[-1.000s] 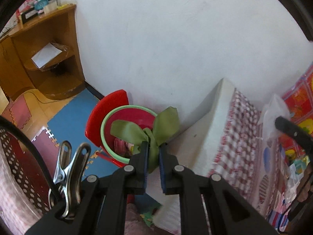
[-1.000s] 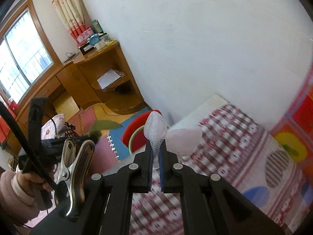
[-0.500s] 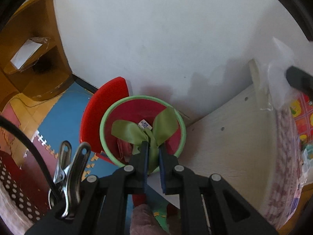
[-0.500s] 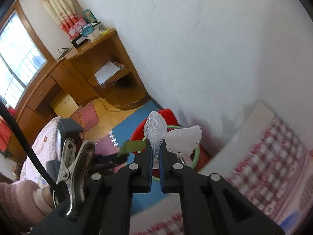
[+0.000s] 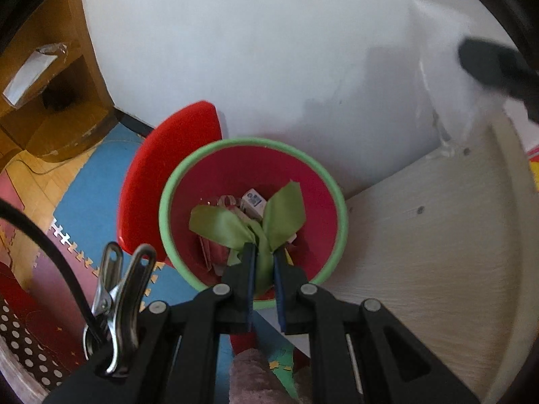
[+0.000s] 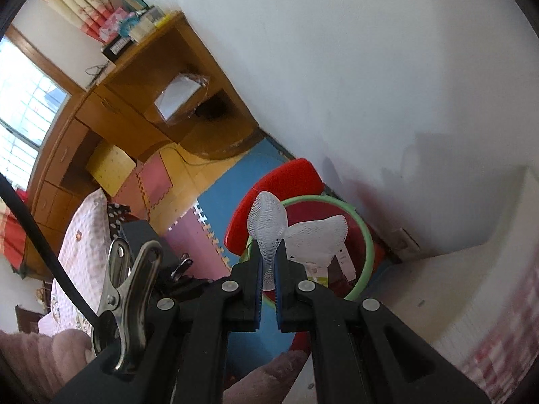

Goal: Collect trash
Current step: 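Open the left gripper to drop the green ribbon into the bin while the right releases the cup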

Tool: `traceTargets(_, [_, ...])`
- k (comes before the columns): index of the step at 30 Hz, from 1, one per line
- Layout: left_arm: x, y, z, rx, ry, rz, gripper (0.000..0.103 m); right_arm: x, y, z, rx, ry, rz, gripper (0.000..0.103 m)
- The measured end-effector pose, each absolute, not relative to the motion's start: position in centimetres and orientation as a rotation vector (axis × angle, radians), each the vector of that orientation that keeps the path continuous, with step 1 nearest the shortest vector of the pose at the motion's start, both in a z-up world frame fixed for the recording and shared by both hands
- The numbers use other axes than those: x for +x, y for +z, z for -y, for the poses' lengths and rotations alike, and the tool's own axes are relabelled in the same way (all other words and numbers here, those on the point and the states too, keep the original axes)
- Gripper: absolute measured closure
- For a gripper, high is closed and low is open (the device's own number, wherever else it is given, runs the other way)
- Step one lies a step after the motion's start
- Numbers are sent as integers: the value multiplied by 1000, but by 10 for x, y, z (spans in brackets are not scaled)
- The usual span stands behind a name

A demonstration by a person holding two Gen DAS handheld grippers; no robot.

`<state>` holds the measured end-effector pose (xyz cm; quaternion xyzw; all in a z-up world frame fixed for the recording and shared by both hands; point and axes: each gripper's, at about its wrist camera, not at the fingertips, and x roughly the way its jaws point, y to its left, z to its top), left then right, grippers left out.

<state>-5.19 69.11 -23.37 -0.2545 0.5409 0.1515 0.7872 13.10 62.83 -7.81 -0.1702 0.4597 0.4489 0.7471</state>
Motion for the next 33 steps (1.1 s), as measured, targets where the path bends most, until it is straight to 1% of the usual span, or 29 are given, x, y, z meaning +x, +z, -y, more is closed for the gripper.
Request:
traceTargets(10, [-37, -284, -686, -544, 290, -1213, 92, 162, -115, -666, -472, 937, -1097, 96])
traceTargets(18, [-31, -300, -686, -531, 274, -1234, 92, 178, -140, -674, -475, 907, -1160, 96])
traceTargets(21, [-28, -301, -686, -522, 272, -1237, 88, 182, -143, -675, -457, 900, -1181, 96])
traceTargets(29, [-23, -300, -685, -501, 256, -1249, 70, 179, -142, -678, -465, 896, -1173, 95])
traceTargets(33, [-23, -298, -687, -492, 256, -1257, 60, 177, -141, -678, -462, 899, -1174, 88])
